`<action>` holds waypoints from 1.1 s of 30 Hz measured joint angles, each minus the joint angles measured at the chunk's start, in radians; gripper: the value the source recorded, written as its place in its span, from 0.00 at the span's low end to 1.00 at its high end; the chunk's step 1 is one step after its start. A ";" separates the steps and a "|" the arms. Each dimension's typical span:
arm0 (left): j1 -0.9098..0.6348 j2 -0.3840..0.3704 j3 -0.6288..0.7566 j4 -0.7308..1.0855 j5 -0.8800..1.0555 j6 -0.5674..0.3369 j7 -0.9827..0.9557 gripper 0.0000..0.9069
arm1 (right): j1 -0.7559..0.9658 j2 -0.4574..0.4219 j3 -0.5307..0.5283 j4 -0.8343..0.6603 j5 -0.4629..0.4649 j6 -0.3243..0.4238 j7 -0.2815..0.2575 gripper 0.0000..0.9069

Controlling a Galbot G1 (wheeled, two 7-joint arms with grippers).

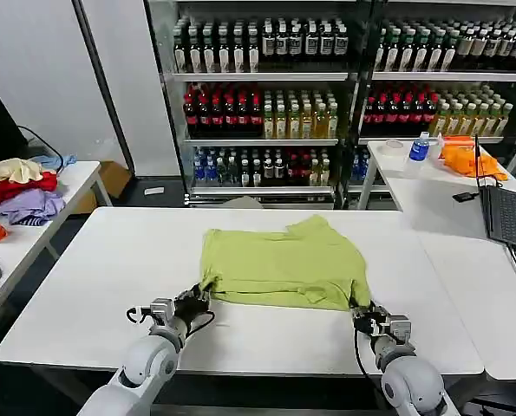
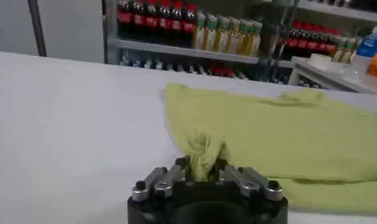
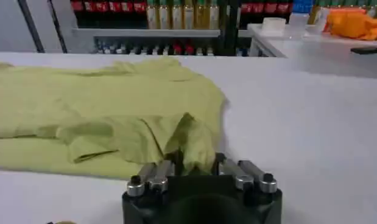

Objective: Fold and organize the clothes.

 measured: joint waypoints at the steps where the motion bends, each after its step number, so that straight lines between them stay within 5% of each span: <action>1: 0.002 0.000 -0.001 -0.001 -0.004 0.001 0.000 0.03 | -0.001 0.000 0.001 0.002 0.001 -0.002 0.000 0.00; 26: 0.264 0.042 -0.074 -0.290 -0.028 0.047 -0.043 0.03 | -0.282 -0.060 0.127 0.261 -0.021 -0.028 -0.005 0.00; 27: 0.280 0.043 -0.079 -0.305 -0.027 0.048 -0.045 0.03 | -0.297 -0.060 0.130 0.273 -0.026 -0.029 -0.006 0.09; 28: 0.296 0.044 -0.083 -0.320 -0.027 0.048 -0.046 0.02 | -0.309 -0.060 0.132 0.281 -0.031 -0.030 -0.007 1.00; 30: 0.328 0.046 -0.091 -0.346 -0.024 0.049 -0.048 0.46 | -0.328 -0.060 0.136 0.294 -0.047 -0.032 -0.009 1.00; 32: 0.351 0.049 -0.095 -0.363 -0.021 0.053 -0.048 1.00 | -0.340 -0.061 0.142 0.304 -0.060 -0.032 -0.009 1.00; 33: 0.358 0.050 -0.096 -0.369 -0.021 0.056 -0.048 1.00 | -0.346 -0.062 0.145 0.309 -0.065 -0.033 -0.010 1.00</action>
